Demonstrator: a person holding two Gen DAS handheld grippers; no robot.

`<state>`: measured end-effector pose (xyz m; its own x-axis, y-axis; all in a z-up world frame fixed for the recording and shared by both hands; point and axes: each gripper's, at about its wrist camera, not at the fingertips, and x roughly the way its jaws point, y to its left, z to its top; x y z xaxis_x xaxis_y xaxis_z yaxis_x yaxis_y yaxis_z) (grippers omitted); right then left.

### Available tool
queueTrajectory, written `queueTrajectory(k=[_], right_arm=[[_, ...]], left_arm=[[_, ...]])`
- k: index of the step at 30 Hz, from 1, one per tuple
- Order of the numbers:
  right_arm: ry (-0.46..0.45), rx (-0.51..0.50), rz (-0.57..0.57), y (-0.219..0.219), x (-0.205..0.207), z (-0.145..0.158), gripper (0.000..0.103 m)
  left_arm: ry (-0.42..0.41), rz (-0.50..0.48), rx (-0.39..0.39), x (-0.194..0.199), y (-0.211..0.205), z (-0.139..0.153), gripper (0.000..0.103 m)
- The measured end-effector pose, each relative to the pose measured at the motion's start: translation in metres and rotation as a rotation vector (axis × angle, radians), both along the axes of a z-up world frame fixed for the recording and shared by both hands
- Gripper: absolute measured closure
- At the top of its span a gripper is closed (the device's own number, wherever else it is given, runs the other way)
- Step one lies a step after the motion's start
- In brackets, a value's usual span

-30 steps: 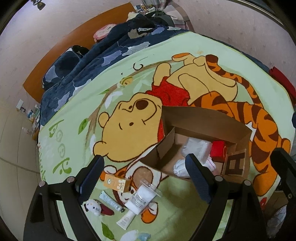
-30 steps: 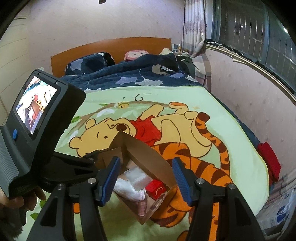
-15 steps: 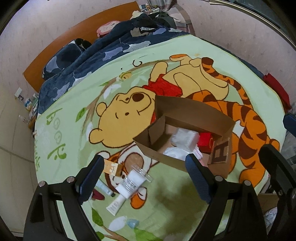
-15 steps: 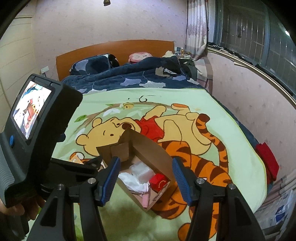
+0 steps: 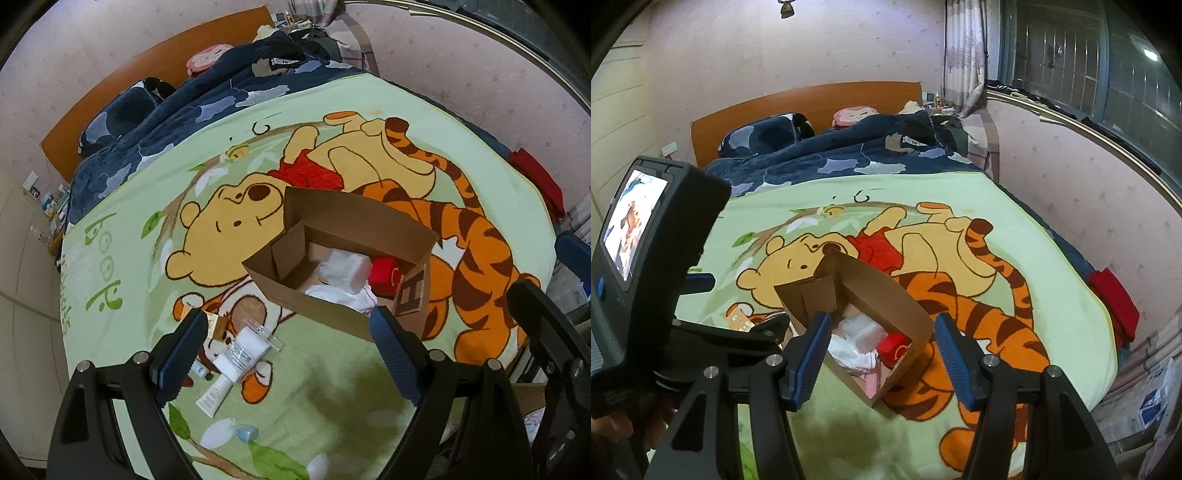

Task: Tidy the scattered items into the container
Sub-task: 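Withdraw both grippers from the box toward the remaining items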

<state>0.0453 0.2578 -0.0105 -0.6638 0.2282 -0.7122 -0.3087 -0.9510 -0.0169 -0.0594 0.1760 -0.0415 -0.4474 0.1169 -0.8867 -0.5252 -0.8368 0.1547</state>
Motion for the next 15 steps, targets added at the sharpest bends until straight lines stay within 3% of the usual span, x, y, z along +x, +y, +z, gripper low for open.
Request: queueTrajectory(k=[15], right_arm=[[-0.003, 0.008, -0.016, -0.022, 0.037, 0.002, 0.043]], left_arm=[[-0.001, 0.001, 0.015, 0.044, -0.024, 0.005, 0.013]])
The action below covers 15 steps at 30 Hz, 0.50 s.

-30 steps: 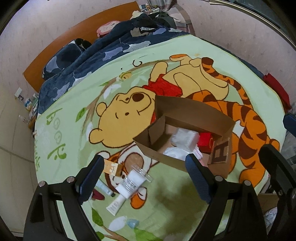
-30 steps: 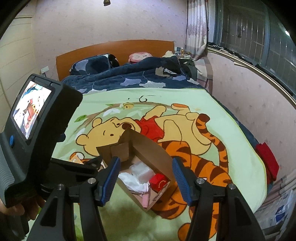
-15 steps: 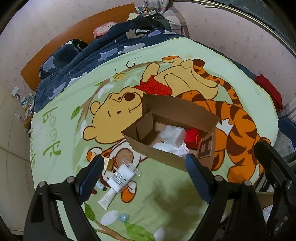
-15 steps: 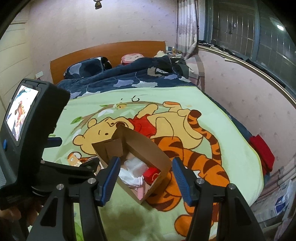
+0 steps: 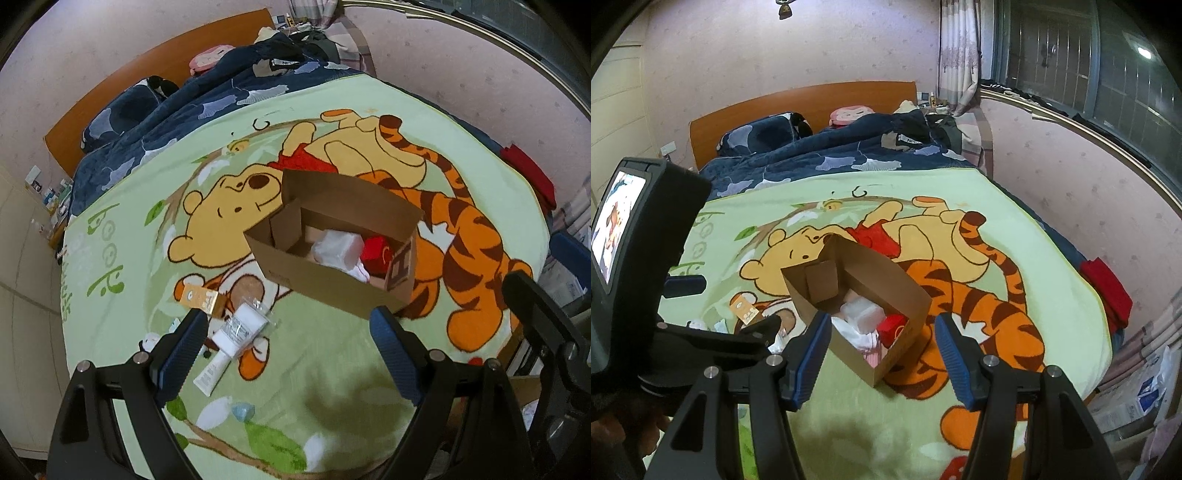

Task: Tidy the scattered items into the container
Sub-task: 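Withdraw both grippers from the box toward the remaining items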

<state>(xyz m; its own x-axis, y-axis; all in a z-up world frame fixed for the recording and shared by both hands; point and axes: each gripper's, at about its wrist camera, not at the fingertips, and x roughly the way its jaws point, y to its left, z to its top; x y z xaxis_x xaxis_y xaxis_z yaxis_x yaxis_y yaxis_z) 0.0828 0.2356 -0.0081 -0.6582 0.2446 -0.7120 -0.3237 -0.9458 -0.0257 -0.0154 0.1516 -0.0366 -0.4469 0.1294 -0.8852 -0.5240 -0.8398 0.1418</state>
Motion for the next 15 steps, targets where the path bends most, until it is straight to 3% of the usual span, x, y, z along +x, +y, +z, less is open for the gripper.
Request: queueTrajectory(k=[8, 15], right_arm=[[-0.016, -0.007, 0.039, -0.022, 0.014, -0.003, 0.043], [-0.038, -0.029, 0.126, -0.051, 0.008, -0.012, 0.043]], left_arm=[[-0.028, 0.028, -0.009, 0.027, -0.030, -0.006, 0.013], [-0.057, 0.137, -0.017, 0.035, -0.077, -0.017, 0.013]])
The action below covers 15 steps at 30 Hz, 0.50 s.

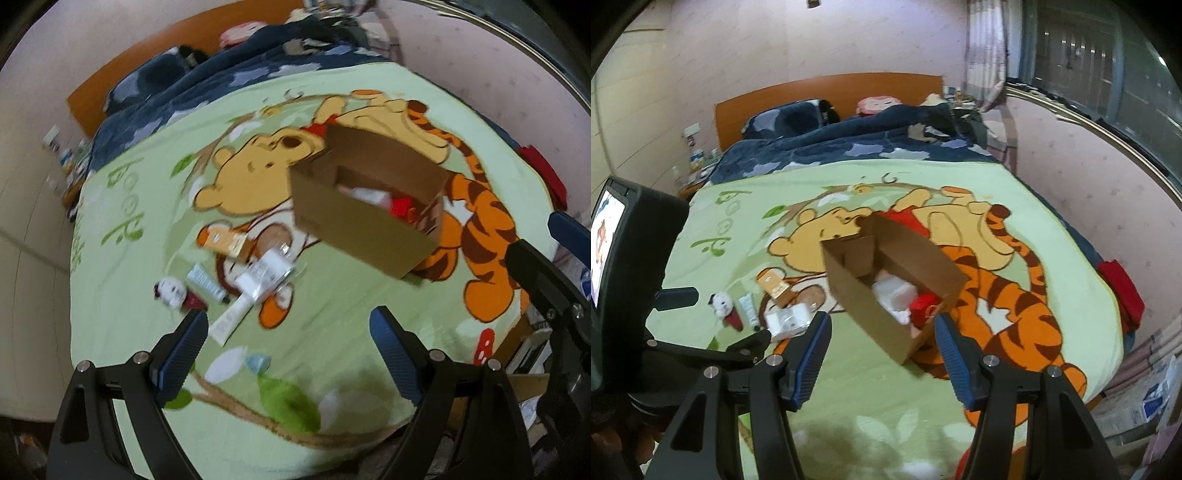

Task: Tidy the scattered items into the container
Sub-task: 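Withdraw both grippers from the box toward the remaining items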

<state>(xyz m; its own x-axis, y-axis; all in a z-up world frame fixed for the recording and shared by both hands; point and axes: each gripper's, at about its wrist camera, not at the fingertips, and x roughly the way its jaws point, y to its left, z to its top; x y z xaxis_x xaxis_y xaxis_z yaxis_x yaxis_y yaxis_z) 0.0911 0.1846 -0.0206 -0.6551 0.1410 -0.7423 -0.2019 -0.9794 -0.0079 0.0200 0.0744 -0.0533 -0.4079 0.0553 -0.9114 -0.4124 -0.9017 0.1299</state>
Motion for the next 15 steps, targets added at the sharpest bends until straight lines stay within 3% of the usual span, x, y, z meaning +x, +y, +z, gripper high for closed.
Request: queueTrajectory(k=[15], right_arm=[[-0.086, -0.038, 0.229, -0.077, -0.022, -0.043, 0.043]], left_arm=[[-0.087, 0.310, -0.025, -0.001, -0.114, -0.040, 0.013]])
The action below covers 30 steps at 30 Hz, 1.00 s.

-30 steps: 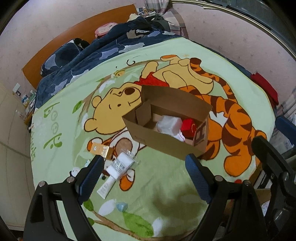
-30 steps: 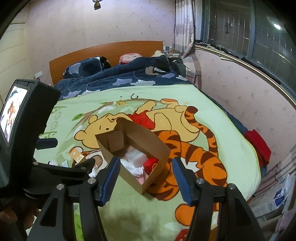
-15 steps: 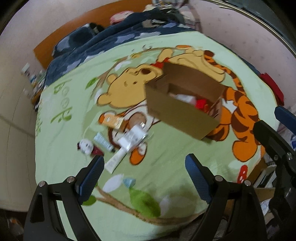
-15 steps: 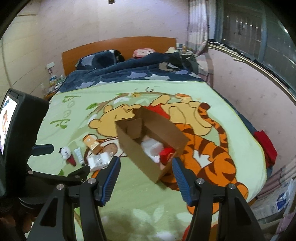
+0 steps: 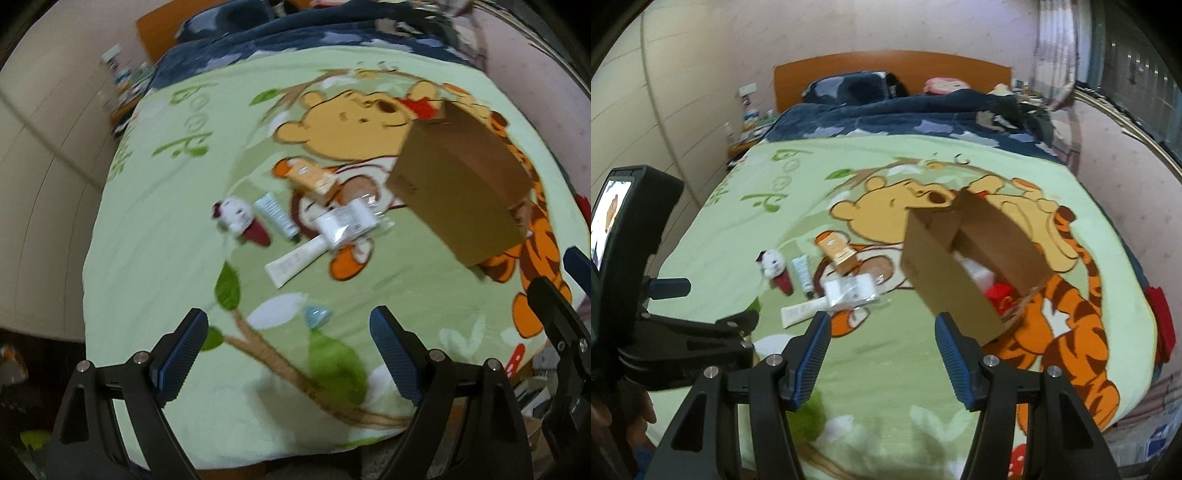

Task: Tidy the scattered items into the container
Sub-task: 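Withdraw both grippers from the box toward the remaining items, then grasp the white lotion tube with the left gripper while the right gripper grasps the blue soap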

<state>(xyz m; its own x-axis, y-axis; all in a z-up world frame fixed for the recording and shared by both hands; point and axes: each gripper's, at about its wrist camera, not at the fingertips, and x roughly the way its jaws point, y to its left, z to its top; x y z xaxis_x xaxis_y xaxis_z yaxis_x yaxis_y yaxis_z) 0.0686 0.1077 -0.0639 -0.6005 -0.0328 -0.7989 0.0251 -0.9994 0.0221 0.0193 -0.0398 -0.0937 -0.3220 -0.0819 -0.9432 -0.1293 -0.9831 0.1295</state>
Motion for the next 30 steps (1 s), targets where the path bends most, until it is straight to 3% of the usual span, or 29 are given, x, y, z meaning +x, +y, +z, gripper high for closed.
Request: queueTrajectory(k=[10, 16, 23, 30], right_arm=[[-0.072, -0.014, 0.086, -0.028, -0.013, -0.040, 0.043], [-0.131, -0.015, 0.130, -0.044, -0.020, -0.076, 0.043], [-0.162, 0.004, 0.126, -0.049, -0.028, -0.105, 0.043], [-0.193, 0.020, 0.074, -0.036, -0.036, -0.132, 0.043]], left_arm=[[-0.041, 0.142, -0.025, 0.005, -0.055, -0.039, 0.013], [-0.092, 0.151, -0.033, 0.006, -0.068, -0.079, 0.013], [-0.059, 0.019, -0.020, -0.024, -0.052, -0.123, 0.013], [-0.027, -0.215, 0.016, -0.080, -0.014, -0.175, 0.013]])
